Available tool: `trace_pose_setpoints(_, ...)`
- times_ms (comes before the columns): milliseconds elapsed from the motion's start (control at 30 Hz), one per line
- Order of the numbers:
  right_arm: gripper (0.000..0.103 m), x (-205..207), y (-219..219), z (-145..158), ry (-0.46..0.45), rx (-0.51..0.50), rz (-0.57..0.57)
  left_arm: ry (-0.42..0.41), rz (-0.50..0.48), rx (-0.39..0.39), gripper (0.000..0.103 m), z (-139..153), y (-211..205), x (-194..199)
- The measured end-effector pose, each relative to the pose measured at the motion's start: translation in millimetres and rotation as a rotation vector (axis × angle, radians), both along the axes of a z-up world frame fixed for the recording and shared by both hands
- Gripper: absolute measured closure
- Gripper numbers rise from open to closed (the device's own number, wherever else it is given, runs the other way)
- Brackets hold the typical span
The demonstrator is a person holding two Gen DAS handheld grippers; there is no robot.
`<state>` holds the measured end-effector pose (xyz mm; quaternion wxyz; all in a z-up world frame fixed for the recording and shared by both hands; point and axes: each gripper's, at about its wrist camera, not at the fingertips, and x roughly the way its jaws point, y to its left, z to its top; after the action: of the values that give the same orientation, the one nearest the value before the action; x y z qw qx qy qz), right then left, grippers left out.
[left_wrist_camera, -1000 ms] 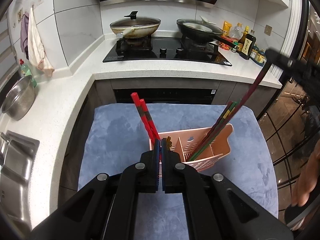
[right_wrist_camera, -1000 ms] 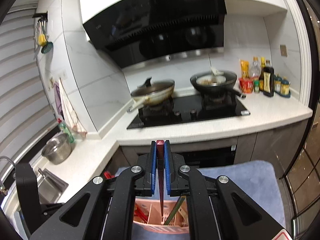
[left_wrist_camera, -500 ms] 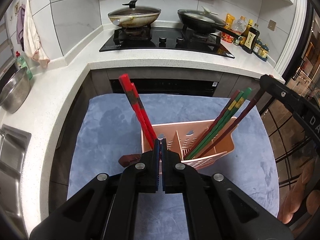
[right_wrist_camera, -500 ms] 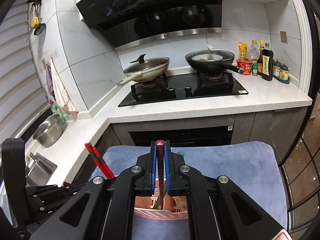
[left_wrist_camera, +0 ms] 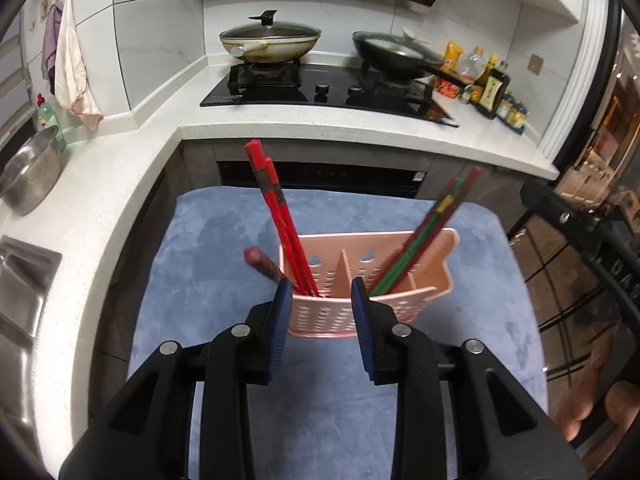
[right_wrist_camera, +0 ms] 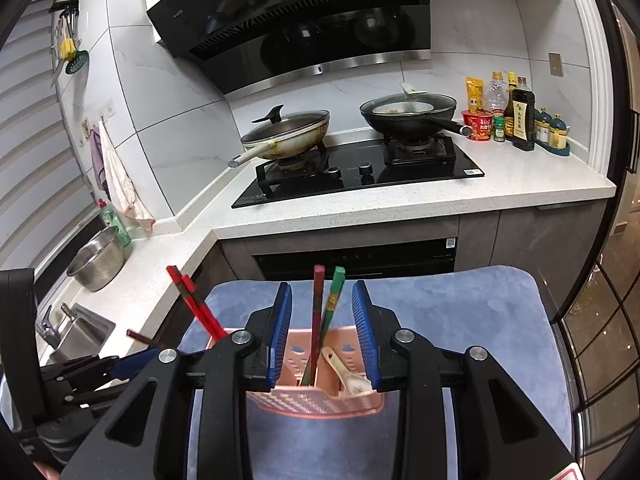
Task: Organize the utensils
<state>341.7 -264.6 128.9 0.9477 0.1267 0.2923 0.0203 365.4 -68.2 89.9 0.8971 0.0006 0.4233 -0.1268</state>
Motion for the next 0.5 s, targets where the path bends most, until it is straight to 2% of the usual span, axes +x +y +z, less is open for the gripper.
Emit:
trace_pose_setpoints(133, 0.068, -23, -5, -2, 0.003, 0.008, -0.004, -0.023, -0.015, -0.057, 0.074, 12, 7, -23)
trace_pose_setpoints(333, 0.067, -61, 1, -12, 0.018, -0.038, -0.006, -0.042, -0.008, -0.073, 0.073, 16, 13, -52)
trace_pose_setpoints(500, 0.060, -95, 8, -24, 0.040, -0.068, -0.005, -0.050, -0.004, -0.056, 0.073, 10, 14, -73)
